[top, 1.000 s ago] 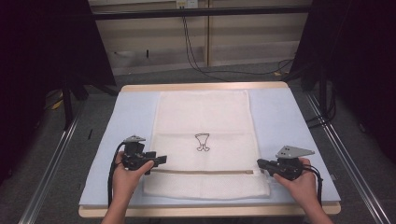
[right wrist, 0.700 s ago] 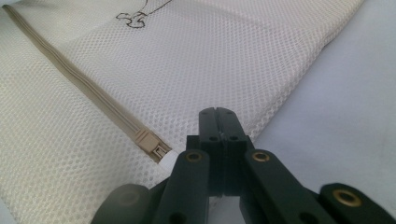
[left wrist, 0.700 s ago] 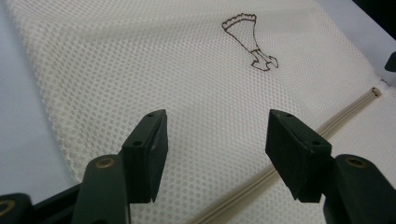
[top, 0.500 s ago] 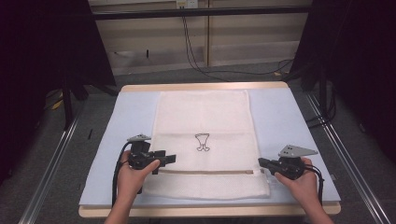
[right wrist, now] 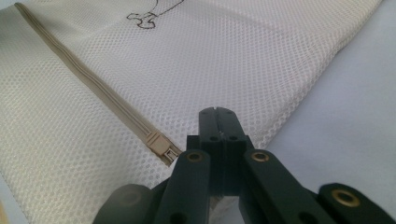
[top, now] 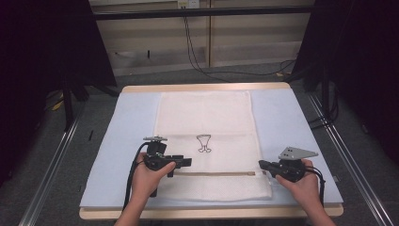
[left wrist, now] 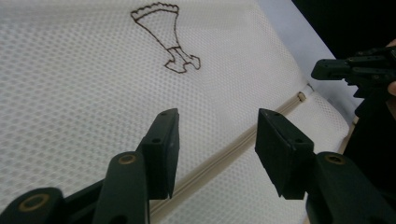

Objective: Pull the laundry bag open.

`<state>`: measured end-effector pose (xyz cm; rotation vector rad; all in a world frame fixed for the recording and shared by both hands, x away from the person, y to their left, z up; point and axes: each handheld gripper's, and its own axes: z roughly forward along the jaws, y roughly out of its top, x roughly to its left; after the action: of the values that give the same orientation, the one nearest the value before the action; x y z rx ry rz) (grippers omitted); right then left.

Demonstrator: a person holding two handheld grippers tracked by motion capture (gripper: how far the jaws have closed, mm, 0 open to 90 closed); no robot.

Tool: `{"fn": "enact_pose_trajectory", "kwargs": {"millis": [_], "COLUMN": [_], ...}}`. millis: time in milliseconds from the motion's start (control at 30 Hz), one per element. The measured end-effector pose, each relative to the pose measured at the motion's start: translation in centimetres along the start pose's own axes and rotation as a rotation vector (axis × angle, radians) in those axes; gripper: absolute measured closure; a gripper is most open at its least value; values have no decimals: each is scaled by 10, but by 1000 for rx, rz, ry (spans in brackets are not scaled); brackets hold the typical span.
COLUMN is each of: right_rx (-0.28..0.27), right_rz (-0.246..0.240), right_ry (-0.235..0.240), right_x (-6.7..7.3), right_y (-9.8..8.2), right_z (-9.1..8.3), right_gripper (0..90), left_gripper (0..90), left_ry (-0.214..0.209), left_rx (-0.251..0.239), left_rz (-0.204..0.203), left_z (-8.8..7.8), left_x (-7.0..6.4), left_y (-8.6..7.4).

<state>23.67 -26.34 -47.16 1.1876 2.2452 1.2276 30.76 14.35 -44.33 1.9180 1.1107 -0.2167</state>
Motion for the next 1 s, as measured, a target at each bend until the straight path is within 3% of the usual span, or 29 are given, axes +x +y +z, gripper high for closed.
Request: {"fn": "enact_pose_trajectory", "kwargs": {"millis": [100, 167, 333, 433, 800, 900, 1000], "right_rx": [-7, -8, -4, -7, -10, -15, -18], "right_rz": [2, -3, -14, -14, -22, -14, -14], "right_ry": [-1, 2, 6, 5, 4, 5, 12], "right_x": [0, 0, 1, 0, 0, 1, 1], "right_y": [1, 0, -1, -2, -3, -3, -3], "right_z": [0, 0, 1, 1, -1, -1, -1], "right_gripper": [900, 900, 900, 900, 900, 900, 900], "left_gripper": [537, 528, 535, 534, 566, 566, 576], "left_ry": [-27, -75, -94, -123, -119, -135, -141], "left_rx": [20, 25, 54, 66, 107, 107, 110], "left_rz": [-6, 5, 3, -23, -34, -40, -61], "left_z": [7, 14, 28, 35, 64, 70, 78], "left_x": [-7, -12, -22, -25, -41, -44, -49], "left_y": [3, 4, 8, 10, 11, 12, 14]}}
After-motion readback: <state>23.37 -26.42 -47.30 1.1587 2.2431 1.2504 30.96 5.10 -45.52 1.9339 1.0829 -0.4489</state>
